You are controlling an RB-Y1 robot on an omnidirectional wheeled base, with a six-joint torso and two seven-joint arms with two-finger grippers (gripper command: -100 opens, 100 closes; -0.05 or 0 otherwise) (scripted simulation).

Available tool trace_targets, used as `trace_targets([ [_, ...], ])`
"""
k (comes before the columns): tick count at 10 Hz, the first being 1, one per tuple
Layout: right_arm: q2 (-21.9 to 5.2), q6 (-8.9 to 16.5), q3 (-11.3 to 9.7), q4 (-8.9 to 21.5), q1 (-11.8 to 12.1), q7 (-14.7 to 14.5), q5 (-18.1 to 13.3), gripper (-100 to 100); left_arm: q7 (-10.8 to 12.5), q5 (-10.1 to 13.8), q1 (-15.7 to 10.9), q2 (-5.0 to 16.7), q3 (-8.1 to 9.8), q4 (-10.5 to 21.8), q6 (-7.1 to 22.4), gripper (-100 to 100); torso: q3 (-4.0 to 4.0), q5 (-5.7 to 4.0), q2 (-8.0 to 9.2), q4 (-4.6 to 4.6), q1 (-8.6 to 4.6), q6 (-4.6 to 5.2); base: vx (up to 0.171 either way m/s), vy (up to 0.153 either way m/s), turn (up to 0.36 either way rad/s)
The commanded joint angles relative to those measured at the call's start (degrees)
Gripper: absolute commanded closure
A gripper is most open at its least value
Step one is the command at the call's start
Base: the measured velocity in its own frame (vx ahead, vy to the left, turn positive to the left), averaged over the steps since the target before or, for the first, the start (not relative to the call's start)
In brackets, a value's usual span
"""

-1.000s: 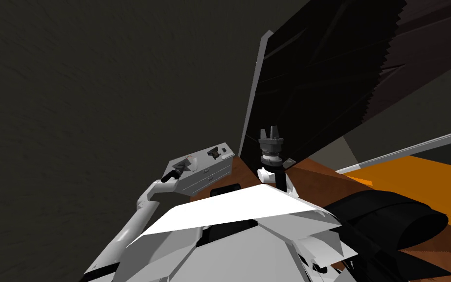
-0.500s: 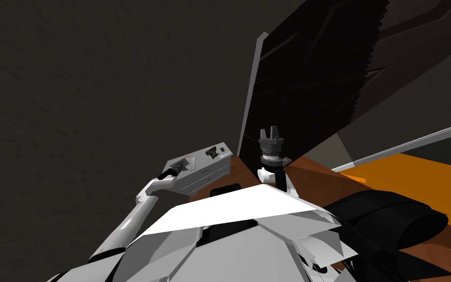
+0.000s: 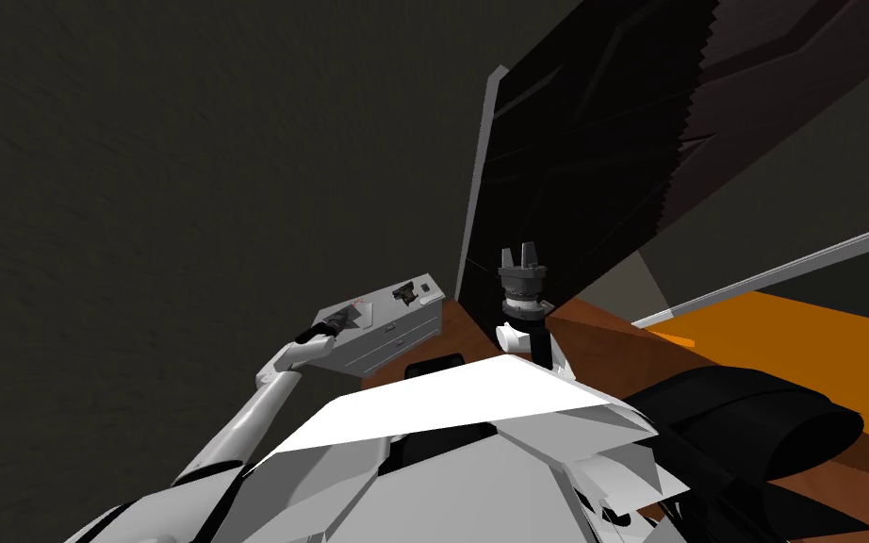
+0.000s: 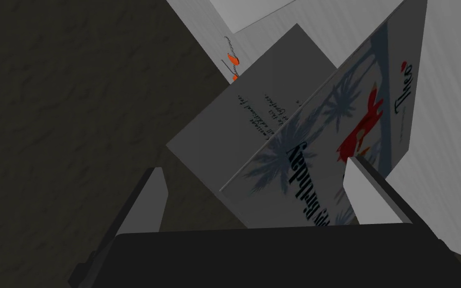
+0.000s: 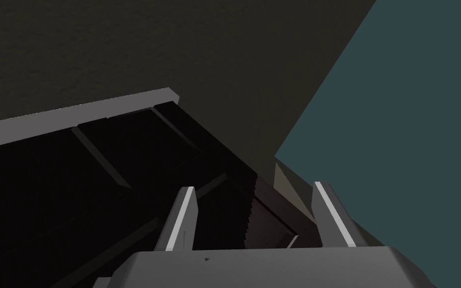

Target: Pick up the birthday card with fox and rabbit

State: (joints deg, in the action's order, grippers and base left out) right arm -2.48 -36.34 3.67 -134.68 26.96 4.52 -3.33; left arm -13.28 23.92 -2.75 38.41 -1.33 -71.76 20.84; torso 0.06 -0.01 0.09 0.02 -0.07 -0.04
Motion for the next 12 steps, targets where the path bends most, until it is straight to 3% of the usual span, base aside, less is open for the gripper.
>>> trace_targets([
  [1,0.0,0.0,0.0,0.0,0.0,0.0,0.0,0,-0.42,0.74,-0.22,0.19,-0.04,1.7,-0.5,-100,0.0,0.0,0.0,0.0,0.0,0.0,-0.012,-0.021,0.004],
  [2,0.0,0.0,0.0,0.0,0.0,0.0,0.0,0,-2.62,3.34,-1.95,0.93,0.24,4.01,-1.86,-100,-0.01,0.01,-0.02,0.0,0.08,0.0,-0.021,-0.029,-0.031],
  [3,0.0,0.0,0.0,0.0,0.0,0.0,0.0,0,-2.62,3.49,-1.95,0.93,0.24,5.01,-1.86,-100,0.0,0.01,-0.01,0.0,0.06,0.01,-0.021,-0.031,-0.02],
  [4,0.0,0.0,0.0,0.0,0.0,0.0,0.0,0,-2.16,2.91,-1.45,0.82,0.39,3.67,-1.31,-100,0.0,0.02,0.0,0.0,0.06,0.0,-0.008,-0.012,0.001],
  [5,0.0,0.0,0.0,0.0,0.0,0.0,0.0,0,-2.31,2.97,-1.47,0.81,0.4,3.83,-1.45,100,-0.02,0.02,-0.03,0.0,0.11,0.0,0.0,0.0,0.0],
  [9,0.0,0.0,0.01,0.0,0.0,0.0,0.0,0,-2.24,2.99,-1.37,0.77,0.38,3.91,-1.29,100,0.02,-0.01,-0.02,0.06,0.13,0.04,0.0,0.0,0.0],
  [10,0.0,0.0,0.0,0.0,0.0,0.0,0.0,0,-2.25,2.99,-1.36,0.77,0.37,3.91,-1.27,0,0.03,0.0,-0.01,0.07,0.14,0.05,0.0,0.0,0.0],
  [11,0.0,0.0,0.0,0.0,0.0,0.0,0.0,0,-0.42,0.74,-0.22,0.19,-0.04,1.7,-0.5,100,0.03,0.01,-0.02,0.07,0.16,0.05,0.019,0.034,0.037],
  [12,-0.01,0.0,0.01,0.0,0.01,0.0,0.0,0,1.38,-0.92,1.5,-0.55,-0.32,0.22,0.86,100,0.0,0.04,-0.07,0.05,0.26,0.05,0.053,0.076,0.029],
])
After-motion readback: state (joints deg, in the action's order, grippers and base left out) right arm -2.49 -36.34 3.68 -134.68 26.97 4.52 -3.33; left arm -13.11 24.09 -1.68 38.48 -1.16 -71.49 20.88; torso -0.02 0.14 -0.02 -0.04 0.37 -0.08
